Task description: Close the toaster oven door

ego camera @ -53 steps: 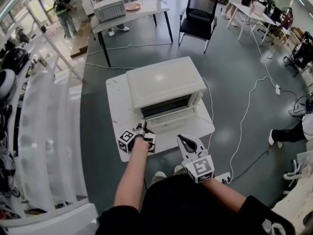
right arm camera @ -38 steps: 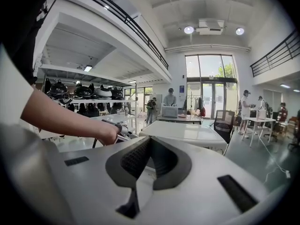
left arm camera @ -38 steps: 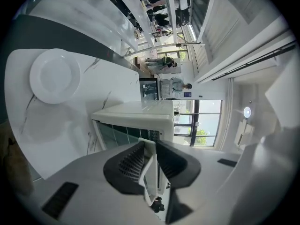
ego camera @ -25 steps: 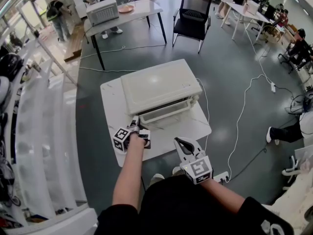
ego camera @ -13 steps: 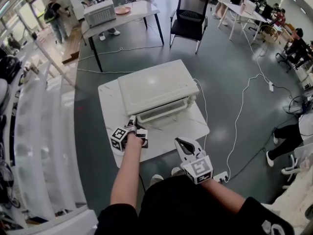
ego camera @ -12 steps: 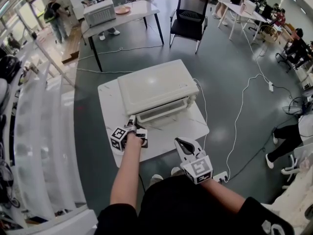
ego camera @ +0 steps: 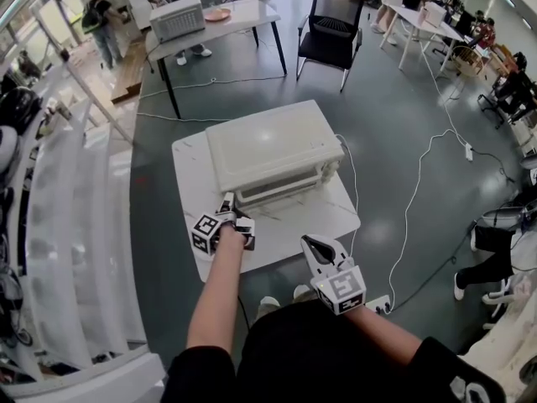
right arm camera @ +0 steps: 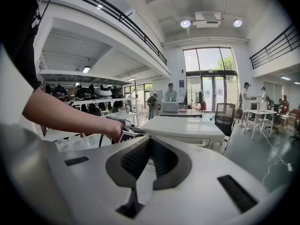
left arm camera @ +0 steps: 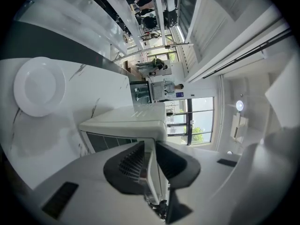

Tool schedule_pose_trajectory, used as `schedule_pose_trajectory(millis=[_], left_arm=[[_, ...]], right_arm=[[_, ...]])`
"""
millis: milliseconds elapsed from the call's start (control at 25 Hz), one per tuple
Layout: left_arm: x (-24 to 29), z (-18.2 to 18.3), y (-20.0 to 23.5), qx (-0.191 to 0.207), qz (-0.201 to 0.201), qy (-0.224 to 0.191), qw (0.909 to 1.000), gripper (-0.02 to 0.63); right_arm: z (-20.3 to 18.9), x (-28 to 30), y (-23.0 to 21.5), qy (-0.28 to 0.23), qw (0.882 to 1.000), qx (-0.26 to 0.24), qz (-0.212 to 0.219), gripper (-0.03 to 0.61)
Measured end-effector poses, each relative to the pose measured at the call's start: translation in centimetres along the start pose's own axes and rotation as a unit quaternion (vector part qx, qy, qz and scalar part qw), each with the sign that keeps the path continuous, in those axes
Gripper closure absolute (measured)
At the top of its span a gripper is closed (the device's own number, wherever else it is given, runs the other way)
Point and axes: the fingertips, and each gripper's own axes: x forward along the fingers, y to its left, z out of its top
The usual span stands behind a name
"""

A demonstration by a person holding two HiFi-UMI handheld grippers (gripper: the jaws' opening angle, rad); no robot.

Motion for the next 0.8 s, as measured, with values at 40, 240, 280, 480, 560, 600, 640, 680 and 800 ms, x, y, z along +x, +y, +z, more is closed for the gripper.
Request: schedule_pose_trajectory(millis=[40, 240, 280, 480, 560, 600, 640, 680, 800], left_arm=[[-0.2, 0.0, -0.1, 0.002, -0.001, -0.001, 1.0000, 0.525], [-2.0, -0.2, -0.7, 0.006, -0.015, -0.001, 0.9999, 0.525], [-2.5, -0.3, -1.0, 0.010, -0.019, 0.000, 0.9998, 0.525], [-5.1, -1.6, -2.4, 0.049, -0.045, 0.016, 0.9977, 0.525], [-6.3, -2.2, -3.1, 0.069, -0.058, 0.026, 0.9956, 0.525], [-7.1, -2.5, -3.4, 0.084, -0.066, 0.035, 0.9936, 0.525], [-8.0, -3.0, -3.5, 0.104, -0.073, 0.045, 0.9909, 0.526], [-9.0, -3.5, -3.7, 0.124, -0.078, 0.054, 0.9878, 0.528], [-12.0, -5.1, -4.1, 0.179, -0.084, 0.064, 0.9781, 0.542]], right_arm=[[0.0, -0.1, 0.0, 0.000, 1.000, 0.000, 0.001, 0.557], [0.3, -0.1, -0.1, -0.009, 1.000, 0.004, 0.010, 0.557], [0.4, 0.0, -0.1, -0.011, 1.000, 0.005, 0.012, 0.557], [0.7, -0.2, -1.1, -0.023, 1.000, 0.015, 0.010, 0.557], [0.8, -0.1, -1.5, -0.027, 0.999, 0.017, 0.009, 0.557], [0.9, 0.0, -1.5, -0.030, 0.999, 0.017, 0.012, 0.557], [1.0, 0.0, -1.2, -0.032, 0.999, 0.017, 0.016, 0.557], [1.0, 0.0, -0.9, -0.034, 0.999, 0.016, 0.021, 0.557], [1.0, -0.4, -0.3, -0.037, 0.999, 0.014, 0.036, 0.557]])
